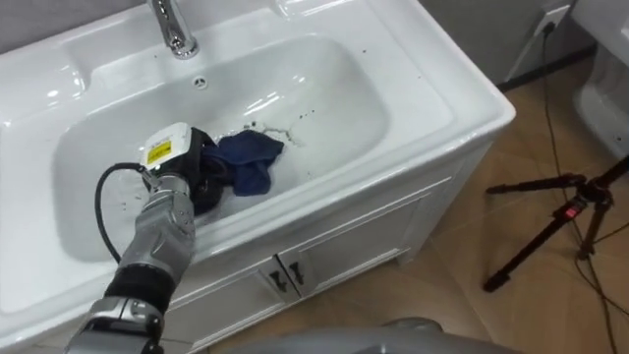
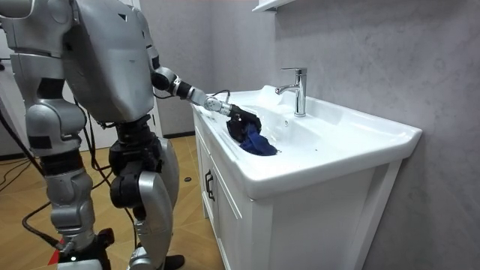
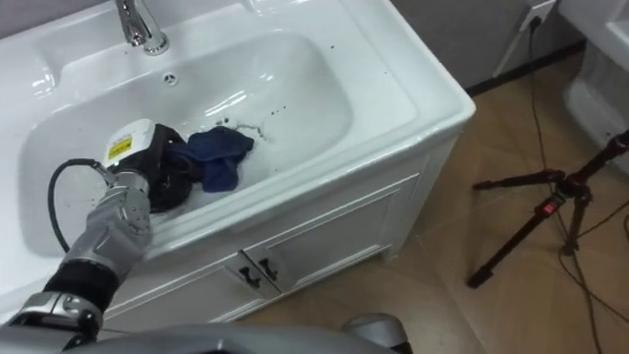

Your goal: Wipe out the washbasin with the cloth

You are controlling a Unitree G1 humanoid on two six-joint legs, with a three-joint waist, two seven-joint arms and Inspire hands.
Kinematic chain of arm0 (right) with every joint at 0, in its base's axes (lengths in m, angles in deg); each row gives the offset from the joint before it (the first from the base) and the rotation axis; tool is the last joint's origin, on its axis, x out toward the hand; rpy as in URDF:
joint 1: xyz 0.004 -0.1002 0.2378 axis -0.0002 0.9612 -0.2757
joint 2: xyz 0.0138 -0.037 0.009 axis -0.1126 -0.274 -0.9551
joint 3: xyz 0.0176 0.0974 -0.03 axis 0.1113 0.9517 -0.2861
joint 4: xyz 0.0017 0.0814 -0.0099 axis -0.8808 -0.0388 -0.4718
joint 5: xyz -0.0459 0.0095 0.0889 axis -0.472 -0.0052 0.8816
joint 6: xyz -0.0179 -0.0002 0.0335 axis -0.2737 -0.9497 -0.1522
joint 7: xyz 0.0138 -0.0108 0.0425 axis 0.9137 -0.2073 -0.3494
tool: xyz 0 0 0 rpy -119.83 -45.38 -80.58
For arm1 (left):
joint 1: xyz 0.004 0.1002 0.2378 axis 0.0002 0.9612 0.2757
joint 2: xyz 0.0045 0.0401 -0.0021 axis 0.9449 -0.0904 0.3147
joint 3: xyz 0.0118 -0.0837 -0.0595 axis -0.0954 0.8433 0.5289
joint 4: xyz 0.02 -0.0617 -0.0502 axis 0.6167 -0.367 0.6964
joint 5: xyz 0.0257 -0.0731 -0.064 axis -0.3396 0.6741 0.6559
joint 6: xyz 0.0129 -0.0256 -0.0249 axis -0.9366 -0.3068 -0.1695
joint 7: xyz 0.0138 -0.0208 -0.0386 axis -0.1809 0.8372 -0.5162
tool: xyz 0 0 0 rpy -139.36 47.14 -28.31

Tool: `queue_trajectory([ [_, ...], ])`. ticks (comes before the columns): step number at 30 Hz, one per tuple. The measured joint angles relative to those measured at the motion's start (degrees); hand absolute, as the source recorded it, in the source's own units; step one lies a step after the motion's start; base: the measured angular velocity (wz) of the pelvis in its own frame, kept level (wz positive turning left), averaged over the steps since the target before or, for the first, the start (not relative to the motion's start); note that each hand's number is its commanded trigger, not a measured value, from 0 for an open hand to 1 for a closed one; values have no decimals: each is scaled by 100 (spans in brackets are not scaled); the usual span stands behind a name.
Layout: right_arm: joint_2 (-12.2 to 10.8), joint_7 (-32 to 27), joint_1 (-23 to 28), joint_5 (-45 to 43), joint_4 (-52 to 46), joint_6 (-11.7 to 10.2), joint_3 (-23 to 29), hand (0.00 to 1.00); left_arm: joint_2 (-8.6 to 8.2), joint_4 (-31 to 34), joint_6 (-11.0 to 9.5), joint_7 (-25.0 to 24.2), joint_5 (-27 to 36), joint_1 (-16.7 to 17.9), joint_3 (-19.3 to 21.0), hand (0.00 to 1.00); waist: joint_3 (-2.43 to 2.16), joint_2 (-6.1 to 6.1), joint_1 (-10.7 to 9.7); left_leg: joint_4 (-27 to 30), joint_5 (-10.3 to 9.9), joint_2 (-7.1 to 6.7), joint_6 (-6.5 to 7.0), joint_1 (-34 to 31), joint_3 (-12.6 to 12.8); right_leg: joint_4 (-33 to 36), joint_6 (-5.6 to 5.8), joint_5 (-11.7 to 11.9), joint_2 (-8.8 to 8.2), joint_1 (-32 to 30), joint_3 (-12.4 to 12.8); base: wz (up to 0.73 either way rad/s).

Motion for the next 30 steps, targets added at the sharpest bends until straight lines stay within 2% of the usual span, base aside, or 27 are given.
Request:
queue_trajectory([
  [2, -5, 2, -9, 5, 0, 14, 57, 0, -5, -15, 4, -1, -3, -76, -53, 100, -3, 4, -69, -8, 0, 59, 0, 9, 155, -11, -1, 62, 30, -32, 169, -40],
  [4, -1, 2, 10, -3, -2, 20, 114, 0, -5, -11, 14, -2, -4, -118, -54, 100, -21, 30, -216, -34, -1, 67, -2, 7, 196, -12, -1, 75, 40, -62, 216, -21],
  [6, 2, 3, 93, -9, -22, 24, 162, 0, -20, -11, 18, -9, -2, -169, -76, 100, -9, 11, -307, -42, -1, 74, -2, 12, 327, -7, -2, 80, 50, -76, 286, -17],
  [7, 3, 4, 118, -24, -22, 26, 220, 0, -51, -11, 30, -15, 1, -223, -75, 100, -25, 36, -351, -40, -1, 79, -2, 9, 395, 7, -1, 80, 56, -112, 344, -24],
  [10, 1, 10, 212, -68, -2, 100, 234, 0, -123, -103, 39, -19, 28, -451, -104, 100, -14, 26, -386, -39, -1, 104, -2, 26, 532, 105, 0, 83, 85, -185, 547, -35],
  [13, 4, 10, 217, -102, -1, 90, 276, 0, -98, -318, 37, -17, 230, -711, -165, 100, 10, 39, -520, -39, -9, 131, -11, 81, 634, 178, 0, 100, 127, -204, 722, -31],
  [14, 5, 7, 238, -104, 2, 91, 275, 0, -97, -421, 37, -17, 349, -815, -174, 100, 26, 27, -584, -37, -49, 161, -41, 94, 681, 182, -4, 103, 155, -196, 748, -20],
  [16, 18, 30, 275, -135, 6, 93, 278, 0, -103, -488, 37, -17, 523, -933, -182, 100, 29, 34, -700, -28, -103, 191, -28, 98, 809, 187, -5, 103, 192, -194, 774, -3],
  [20, 79, 83, 367, -254, 25, 143, 488, 0, -89, -466, 40, -15, 873, -1194, -330, 100, 32, 163, -896, 1, -254, 266, -5, 60, 937, 181, 21, 117, 262, -283, 834, -3],
  [26, 98, 90, 439, -259, 26, 265, 550, 0, -23, -483, 45, -13, 893, -1565, -329, 100, 20, 182, -937, 7, -253, 272, -3, 69, 1080, 183, 41, 177, 278, -347, 968, -13],
  [30, 106, 88, 468, -307, 19, 271, 551, 0, 83, -488, 46, -13, 891, -1589, -329, 100, 8, 199, -935, 7, -253, 273, -2, 73, 1114, 180, 50, 202, 321, -369, 1092, -15],
])
